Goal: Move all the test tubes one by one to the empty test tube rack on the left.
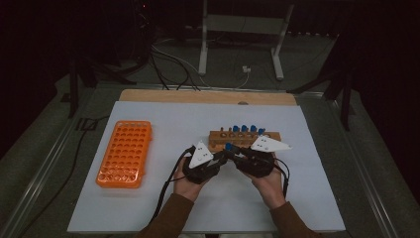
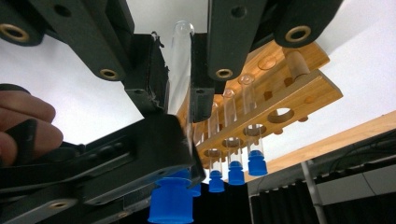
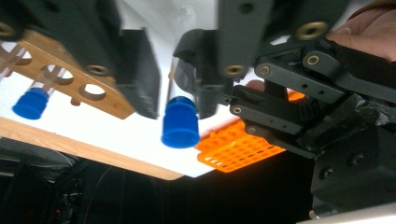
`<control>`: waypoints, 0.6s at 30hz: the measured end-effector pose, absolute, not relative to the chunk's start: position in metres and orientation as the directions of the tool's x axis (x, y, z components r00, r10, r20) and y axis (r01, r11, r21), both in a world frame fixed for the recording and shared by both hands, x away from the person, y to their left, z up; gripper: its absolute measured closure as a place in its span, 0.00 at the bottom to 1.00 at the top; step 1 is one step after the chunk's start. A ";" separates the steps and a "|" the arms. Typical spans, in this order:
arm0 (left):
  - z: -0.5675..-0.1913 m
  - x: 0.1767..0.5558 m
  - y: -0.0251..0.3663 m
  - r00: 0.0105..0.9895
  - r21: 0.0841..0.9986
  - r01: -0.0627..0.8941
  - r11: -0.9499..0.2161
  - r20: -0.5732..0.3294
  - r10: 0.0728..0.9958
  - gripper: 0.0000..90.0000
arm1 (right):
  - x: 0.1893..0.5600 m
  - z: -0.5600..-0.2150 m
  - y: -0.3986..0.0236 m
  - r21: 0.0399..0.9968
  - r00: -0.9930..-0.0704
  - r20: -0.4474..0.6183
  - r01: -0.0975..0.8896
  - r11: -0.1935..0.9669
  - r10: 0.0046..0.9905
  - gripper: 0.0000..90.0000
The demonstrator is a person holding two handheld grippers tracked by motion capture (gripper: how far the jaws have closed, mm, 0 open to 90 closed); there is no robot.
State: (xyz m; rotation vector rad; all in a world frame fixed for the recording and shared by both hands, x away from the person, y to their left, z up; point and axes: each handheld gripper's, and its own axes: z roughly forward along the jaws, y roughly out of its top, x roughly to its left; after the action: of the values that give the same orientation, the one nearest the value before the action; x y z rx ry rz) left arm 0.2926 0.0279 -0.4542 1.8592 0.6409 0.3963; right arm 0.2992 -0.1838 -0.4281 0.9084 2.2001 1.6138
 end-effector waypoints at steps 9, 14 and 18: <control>-0.449 0.295 0.048 0.770 0.933 0.252 -0.257 -0.033 0.637 0.87 | 0.304 -0.425 -0.200 0.934 -0.743 0.181 0.334 0.123 0.644 0.26; -0.448 0.293 0.064 0.750 0.936 0.260 -0.236 -0.041 0.660 0.87 | 0.307 -0.427 -0.210 0.930 -0.699 0.183 0.351 0.109 0.691 0.11; -0.444 0.292 0.083 0.734 0.942 0.260 -0.212 -0.050 0.678 0.87 | 0.308 -0.429 -0.217 0.931 -0.686 0.174 0.349 0.110 0.707 0.04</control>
State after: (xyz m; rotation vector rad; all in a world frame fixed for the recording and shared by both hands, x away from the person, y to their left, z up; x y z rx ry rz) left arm 0.2918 0.0831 -0.4444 1.7892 0.7371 0.4538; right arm 0.3075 -0.2167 -0.4286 1.0371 2.0790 1.5999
